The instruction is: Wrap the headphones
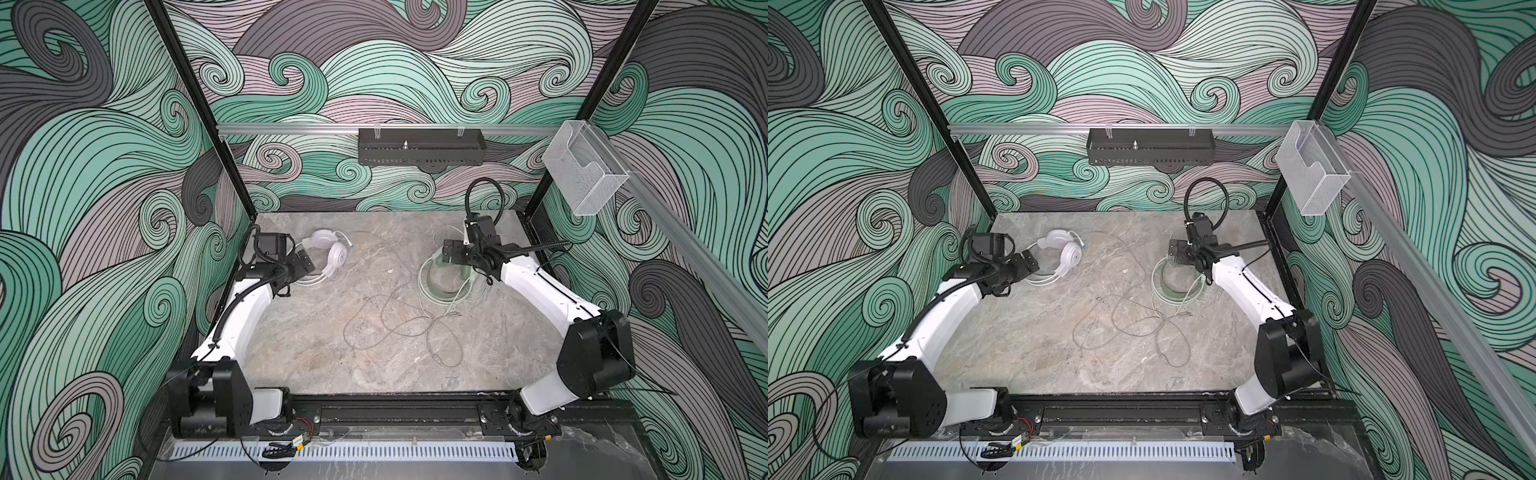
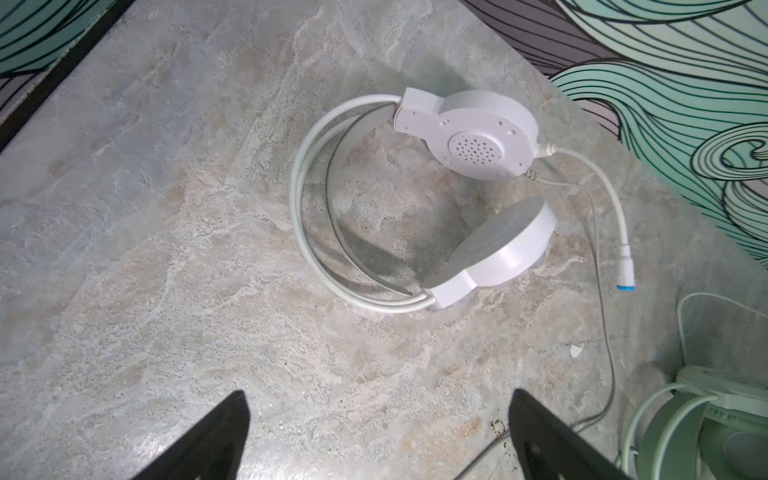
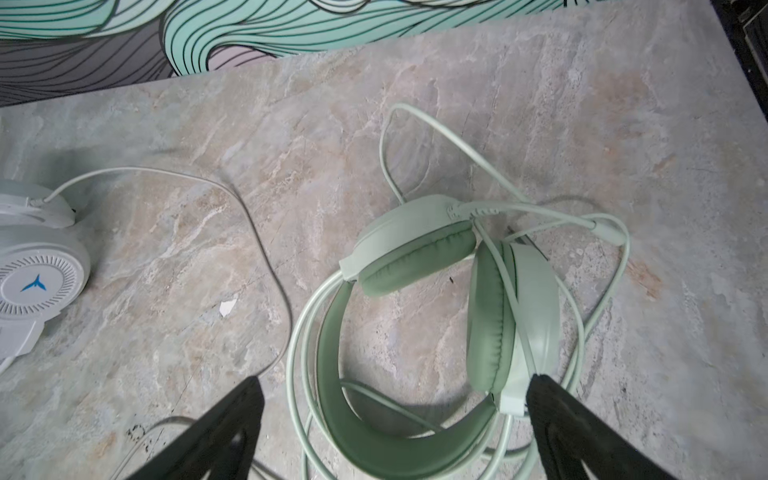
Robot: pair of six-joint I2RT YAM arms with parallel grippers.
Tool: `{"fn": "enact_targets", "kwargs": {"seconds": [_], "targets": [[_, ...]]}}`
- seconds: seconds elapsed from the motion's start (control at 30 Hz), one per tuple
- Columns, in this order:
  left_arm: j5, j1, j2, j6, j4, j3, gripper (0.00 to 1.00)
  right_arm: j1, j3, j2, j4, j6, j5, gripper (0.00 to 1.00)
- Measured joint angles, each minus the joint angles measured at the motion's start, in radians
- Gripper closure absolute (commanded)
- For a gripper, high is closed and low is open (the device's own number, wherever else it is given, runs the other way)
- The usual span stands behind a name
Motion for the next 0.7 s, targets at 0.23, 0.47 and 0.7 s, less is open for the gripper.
{"fn": "enact_targets", "kwargs": {"seconds": [0.23,0.47,0.7], "targets": [[-0.019,0.006,0.220,0.012,-0.156,0.204,0.01,0.058,-0.006,-0.058,-0.106,-0.063,-0.028,0.00],[-0.014,0.051,0.334,0.029,-0.221,0.278,0.01,0.108,-0.004,-0.116,-0.155,-0.151,-0.046,0.00],[0.005,0.085,0.425,0.022,-0.238,0.301,0.02,0.140,0.003,-0.119,-0.181,-0.188,-0.053,0.00]]}}
